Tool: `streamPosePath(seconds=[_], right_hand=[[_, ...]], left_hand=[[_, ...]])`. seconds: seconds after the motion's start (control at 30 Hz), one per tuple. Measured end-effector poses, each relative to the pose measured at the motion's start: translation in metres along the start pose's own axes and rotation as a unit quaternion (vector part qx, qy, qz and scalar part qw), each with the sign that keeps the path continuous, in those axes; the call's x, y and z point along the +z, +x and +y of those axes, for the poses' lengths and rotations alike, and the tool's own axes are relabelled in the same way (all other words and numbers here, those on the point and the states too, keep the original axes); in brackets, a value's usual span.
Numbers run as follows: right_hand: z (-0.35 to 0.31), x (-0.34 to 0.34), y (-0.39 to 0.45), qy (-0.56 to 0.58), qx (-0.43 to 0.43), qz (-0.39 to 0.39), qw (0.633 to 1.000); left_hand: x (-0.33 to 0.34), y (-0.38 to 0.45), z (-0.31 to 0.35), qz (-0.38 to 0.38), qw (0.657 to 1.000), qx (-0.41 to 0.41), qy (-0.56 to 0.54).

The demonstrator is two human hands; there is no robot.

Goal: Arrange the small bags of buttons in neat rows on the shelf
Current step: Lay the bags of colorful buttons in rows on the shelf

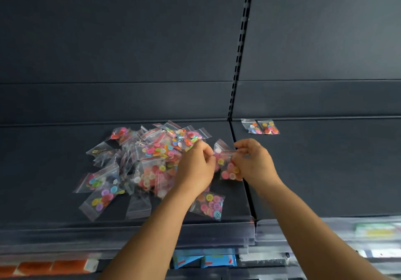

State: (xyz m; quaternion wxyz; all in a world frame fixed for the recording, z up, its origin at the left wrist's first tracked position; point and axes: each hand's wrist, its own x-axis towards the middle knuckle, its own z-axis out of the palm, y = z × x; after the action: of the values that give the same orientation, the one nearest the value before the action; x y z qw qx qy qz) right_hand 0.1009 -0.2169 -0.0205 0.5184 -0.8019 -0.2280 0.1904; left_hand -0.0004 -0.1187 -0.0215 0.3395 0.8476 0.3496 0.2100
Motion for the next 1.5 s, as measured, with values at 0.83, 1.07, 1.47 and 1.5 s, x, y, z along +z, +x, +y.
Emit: streamPosePath(seconds=[0.83,1.07,1.47,1.5], right_hand=[[0.053,-0.171,0.103,0.157,0.067,0.048,0.984],[0.081,-0.207,0.147,0.084,0.06,0.042,0.994],[0.1,-0.211,0.144,-0.339,-0.185,-0.04,0.922],[0.104,-0.208,0.143,-0.362,-0.195,-0.056,0.91]], left_hand=[[0.134,0.068,0.136,-0.03,0.977,-0.1,-0.188],[0.172,0.088,0.16,0.008,0.992,-0.069,-0.105],[0.187,0.073,0.15,-0.1,0.939,0.173,0.279],[0.188,0.072,0.148,-0.119,0.937,0.168,0.283]])
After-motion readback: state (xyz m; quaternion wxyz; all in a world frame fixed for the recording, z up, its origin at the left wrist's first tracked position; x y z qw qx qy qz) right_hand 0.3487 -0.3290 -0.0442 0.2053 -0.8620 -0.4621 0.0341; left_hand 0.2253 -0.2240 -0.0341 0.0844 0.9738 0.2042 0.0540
